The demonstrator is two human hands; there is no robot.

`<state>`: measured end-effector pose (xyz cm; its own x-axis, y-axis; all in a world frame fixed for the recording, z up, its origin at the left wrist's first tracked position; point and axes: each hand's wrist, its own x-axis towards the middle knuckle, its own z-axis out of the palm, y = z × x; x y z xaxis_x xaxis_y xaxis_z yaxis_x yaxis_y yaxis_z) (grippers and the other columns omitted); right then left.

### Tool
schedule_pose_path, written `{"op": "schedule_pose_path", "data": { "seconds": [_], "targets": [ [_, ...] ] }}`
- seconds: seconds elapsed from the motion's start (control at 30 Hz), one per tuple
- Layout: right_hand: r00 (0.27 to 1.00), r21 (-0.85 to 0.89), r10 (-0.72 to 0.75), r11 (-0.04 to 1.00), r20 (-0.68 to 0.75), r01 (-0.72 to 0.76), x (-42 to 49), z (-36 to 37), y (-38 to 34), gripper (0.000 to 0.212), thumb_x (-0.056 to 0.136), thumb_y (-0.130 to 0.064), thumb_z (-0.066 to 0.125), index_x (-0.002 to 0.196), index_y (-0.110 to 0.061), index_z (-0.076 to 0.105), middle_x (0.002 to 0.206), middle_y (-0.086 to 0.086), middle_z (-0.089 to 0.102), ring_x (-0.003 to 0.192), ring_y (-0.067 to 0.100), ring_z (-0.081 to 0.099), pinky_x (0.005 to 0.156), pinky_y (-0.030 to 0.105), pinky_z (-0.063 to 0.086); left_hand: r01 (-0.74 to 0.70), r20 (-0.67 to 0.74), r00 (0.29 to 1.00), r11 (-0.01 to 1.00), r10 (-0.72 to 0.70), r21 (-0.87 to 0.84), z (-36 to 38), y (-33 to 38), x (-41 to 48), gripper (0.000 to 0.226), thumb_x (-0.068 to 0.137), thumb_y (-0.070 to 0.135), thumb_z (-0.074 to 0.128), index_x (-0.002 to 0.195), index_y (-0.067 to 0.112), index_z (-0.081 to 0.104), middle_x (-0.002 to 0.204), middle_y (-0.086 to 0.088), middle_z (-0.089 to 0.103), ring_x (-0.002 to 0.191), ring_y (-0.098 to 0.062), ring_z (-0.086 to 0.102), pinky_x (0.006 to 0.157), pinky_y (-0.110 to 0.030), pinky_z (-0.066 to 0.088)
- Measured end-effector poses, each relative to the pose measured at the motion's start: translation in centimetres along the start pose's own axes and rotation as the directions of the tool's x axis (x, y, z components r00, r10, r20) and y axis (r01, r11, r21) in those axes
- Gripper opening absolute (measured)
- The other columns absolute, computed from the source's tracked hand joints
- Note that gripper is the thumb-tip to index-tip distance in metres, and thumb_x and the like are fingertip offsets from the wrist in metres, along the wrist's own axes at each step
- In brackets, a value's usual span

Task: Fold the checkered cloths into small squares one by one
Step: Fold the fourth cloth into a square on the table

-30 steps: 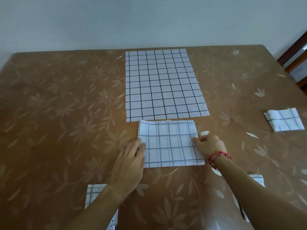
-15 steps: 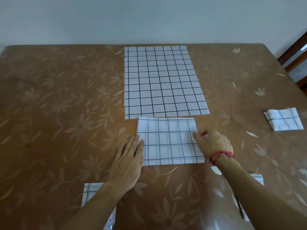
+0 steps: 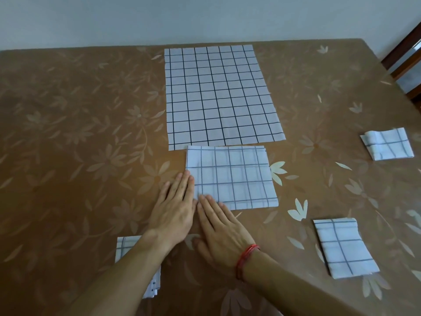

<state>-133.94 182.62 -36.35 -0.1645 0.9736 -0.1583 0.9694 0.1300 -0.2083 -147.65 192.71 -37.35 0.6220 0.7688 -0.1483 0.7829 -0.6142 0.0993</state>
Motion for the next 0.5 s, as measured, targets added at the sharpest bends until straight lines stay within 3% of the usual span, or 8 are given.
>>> {"op": "schedule_pose_path", "data": {
  "seconds": [0.1,0.23,0.33,0.4,0.5],
  "targets": [
    [0.999,-0.006,0.018,1.000,0.040,-0.018,-0.1,0.1,0.0,0.071,0.097,-0.052,0.029,0.147,-0.002,0.032,0.156,0.015,0.025,0.146,0.025,0.020,0.114,0.046,0.029,0.001,0.015,1.000,1.000,-0.001,-0.001,-0.3,0.1,0.1,0.065,0.095,0.041,-0.008,0.152,0.010,-0.004,0.162,-0.007,-0.008,0.150,-0.020,-0.007,0.123,-0.043,0.007],
    [0.989,-0.036,0.097,0.995,0.115,-0.093,-1.3,-0.6,1.5,0.077,0.097,-0.057,0.021,0.151,-0.002,0.019,0.159,0.015,0.008,0.148,0.027,0.005,0.118,0.046,0.017,0.012,0.036,0.999,1.000,-0.011,-0.024,-0.5,0.1,0.2,0.066,0.092,0.044,-0.011,0.149,0.011,-0.010,0.161,-0.005,-0.012,0.149,-0.017,-0.010,0.122,-0.041,0.002],
    [0.969,-0.065,0.199,0.979,0.143,-0.192,-3.8,-2.0,4.1,0.079,0.097,-0.060,0.013,0.152,-0.006,-0.003,0.158,0.011,-0.016,0.146,0.025,-0.017,0.121,0.041,0.002,0.020,0.072,0.997,0.999,-0.017,-0.039,-0.9,0.4,0.1,0.065,0.091,0.043,-0.015,0.148,0.012,-0.017,0.159,-0.003,-0.022,0.148,-0.017,-0.017,0.122,-0.039,-0.003],
    [0.943,-0.049,0.283,0.959,0.174,-0.279,-5.7,-3.1,6.1,0.079,0.096,-0.060,0.010,0.150,-0.009,-0.015,0.155,0.007,-0.029,0.143,0.021,-0.028,0.119,0.037,-0.010,0.028,0.095,0.995,0.999,-0.024,-0.043,-1.2,0.5,0.1,0.056,0.100,0.039,-0.005,0.147,0.012,-0.020,0.158,-0.003,-0.024,0.147,-0.017,-0.020,0.122,-0.039,-0.005],
    [0.902,-0.057,0.387,0.922,0.192,-0.384,-7.6,-3.8,7.9,0.081,0.094,-0.063,0.007,0.150,-0.009,-0.019,0.155,0.005,-0.030,0.142,0.019,-0.029,0.116,0.033,-0.014,0.033,0.106,0.994,0.998,-0.028,-0.055,-1.7,0.6,0.1,0.055,0.104,0.035,0.008,0.146,0.013,-0.020,0.159,-0.004,-0.023,0.147,-0.017,-0.020,0.122,-0.038,-0.005]
  ]
}}
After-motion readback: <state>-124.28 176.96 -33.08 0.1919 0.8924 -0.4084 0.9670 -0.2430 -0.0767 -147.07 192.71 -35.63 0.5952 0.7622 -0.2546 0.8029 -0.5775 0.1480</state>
